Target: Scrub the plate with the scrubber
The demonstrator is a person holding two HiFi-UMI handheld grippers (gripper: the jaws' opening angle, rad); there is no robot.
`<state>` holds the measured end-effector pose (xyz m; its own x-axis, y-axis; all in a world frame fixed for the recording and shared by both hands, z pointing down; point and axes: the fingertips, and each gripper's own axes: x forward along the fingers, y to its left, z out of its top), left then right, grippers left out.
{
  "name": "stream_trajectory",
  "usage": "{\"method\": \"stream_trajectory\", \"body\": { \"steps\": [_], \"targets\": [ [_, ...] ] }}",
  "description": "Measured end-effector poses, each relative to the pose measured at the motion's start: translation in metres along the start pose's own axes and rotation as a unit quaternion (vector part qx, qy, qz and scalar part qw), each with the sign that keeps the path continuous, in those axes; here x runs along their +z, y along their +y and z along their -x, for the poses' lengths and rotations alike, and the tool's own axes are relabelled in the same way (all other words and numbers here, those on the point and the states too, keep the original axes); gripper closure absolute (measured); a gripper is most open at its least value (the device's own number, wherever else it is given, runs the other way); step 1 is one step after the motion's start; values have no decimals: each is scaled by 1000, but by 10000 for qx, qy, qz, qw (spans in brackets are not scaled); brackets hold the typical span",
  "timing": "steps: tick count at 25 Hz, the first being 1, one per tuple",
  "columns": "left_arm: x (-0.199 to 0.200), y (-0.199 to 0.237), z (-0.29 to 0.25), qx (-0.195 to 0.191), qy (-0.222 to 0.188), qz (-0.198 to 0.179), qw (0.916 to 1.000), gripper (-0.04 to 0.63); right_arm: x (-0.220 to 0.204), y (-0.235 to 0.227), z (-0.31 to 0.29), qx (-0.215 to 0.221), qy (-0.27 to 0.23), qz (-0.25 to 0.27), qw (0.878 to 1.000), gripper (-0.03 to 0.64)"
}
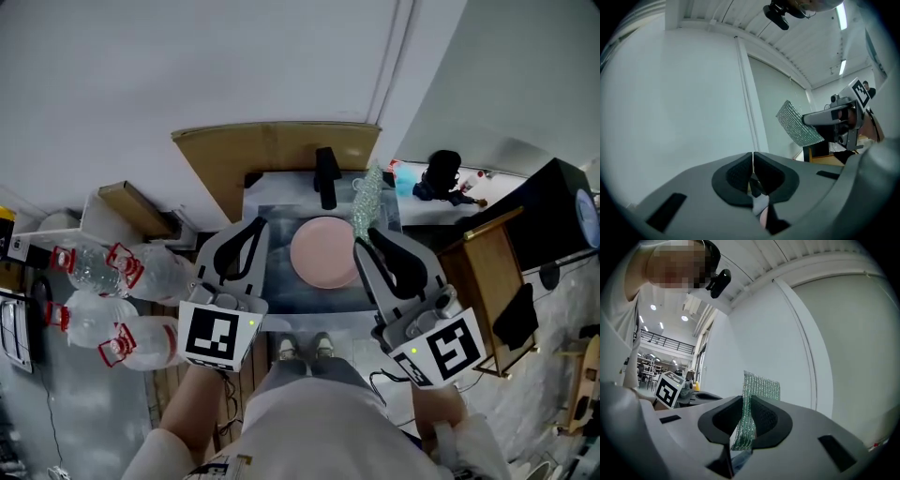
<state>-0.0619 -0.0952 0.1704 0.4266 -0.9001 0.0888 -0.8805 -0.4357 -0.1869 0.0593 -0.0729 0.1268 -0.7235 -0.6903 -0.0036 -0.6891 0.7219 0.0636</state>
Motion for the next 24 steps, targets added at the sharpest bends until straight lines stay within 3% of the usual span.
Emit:
{"method": "stream_trajectory", "body": {
  "steps": [9,24],
  "targets": [
    [12,-7,37,26,-27,-172,9998,569,22,27,21,132,-46,450,9989,532],
    [-5,-10,52,36,245,-60,9997,569,4,26,26,-17,149,406,9991,532]
  ]
}}
